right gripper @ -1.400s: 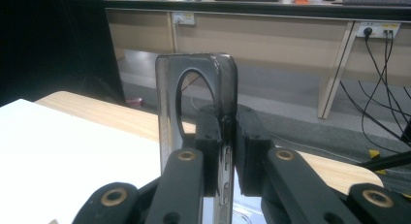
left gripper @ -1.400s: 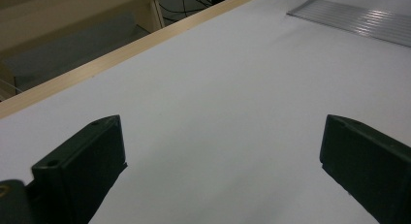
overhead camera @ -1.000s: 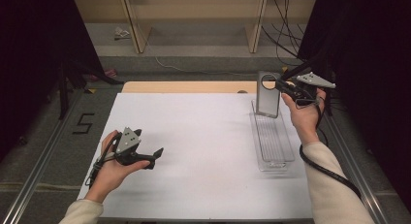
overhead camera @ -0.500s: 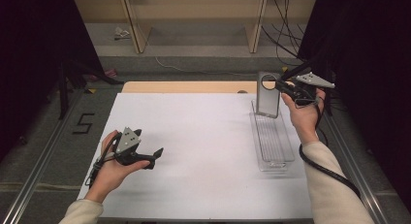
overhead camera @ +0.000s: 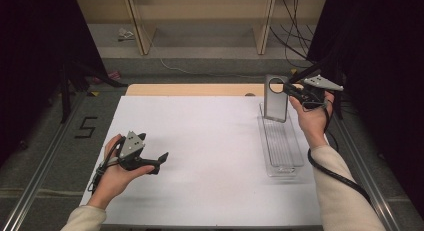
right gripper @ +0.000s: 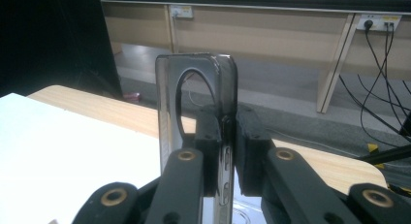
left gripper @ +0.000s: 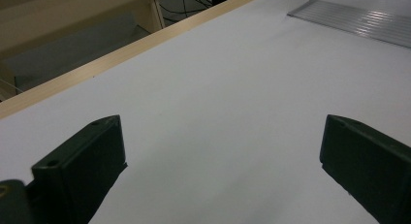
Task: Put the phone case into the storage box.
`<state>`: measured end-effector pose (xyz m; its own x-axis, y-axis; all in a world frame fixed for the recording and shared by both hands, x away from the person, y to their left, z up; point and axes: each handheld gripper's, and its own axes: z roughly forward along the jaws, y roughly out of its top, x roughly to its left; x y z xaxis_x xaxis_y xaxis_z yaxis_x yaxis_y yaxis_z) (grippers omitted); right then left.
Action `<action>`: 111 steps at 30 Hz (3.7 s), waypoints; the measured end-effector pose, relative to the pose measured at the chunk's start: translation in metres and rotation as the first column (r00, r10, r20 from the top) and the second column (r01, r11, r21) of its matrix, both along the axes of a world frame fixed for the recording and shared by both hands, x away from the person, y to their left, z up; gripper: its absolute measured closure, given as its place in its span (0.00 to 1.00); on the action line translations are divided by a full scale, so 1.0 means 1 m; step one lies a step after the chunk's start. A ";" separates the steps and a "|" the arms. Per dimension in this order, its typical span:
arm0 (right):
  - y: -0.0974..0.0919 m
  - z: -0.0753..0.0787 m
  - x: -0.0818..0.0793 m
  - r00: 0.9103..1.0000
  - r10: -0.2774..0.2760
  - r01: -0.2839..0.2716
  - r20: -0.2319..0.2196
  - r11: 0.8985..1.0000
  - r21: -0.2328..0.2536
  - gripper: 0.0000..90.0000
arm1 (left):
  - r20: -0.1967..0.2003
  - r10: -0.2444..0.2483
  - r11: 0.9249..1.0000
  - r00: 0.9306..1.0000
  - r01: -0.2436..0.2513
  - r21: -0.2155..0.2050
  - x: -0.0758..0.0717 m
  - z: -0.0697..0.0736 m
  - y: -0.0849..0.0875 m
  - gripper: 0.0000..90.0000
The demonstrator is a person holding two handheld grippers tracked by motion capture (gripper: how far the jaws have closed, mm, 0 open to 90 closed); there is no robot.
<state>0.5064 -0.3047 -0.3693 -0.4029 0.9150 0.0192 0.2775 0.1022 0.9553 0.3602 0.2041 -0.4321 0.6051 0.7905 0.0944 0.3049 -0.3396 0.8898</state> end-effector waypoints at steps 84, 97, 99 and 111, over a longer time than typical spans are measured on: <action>0.005 -0.021 0.012 0.998 0.007 -0.009 -0.057 0.999 -0.039 0.91 | -0.001 0.000 1.000 1.000 0.000 0.003 0.000 -0.001 0.000 0.02; 0.005 -0.025 0.013 0.998 0.007 -0.011 -0.070 0.999 -0.047 0.91 | -0.003 -0.001 1.000 1.000 0.001 0.001 0.000 -0.001 -0.001 0.02; 0.005 -0.026 0.014 0.997 0.007 -0.010 -0.073 0.999 -0.049 0.91 | -0.002 0.000 1.000 1.000 0.000 0.002 0.000 -0.001 0.000 0.02; 0.003 -0.028 0.015 0.997 0.007 -0.010 -0.083 0.999 -0.044 0.91 | -0.001 -0.001 1.000 1.000 0.001 0.004 0.000 -0.001 -0.001 0.02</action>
<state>0.5210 -0.3015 -0.3977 -0.4093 0.9123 0.0127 0.3545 0.1462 0.9236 0.3601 0.2034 -0.4333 0.6063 0.7894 0.0967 0.3057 -0.3436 0.8880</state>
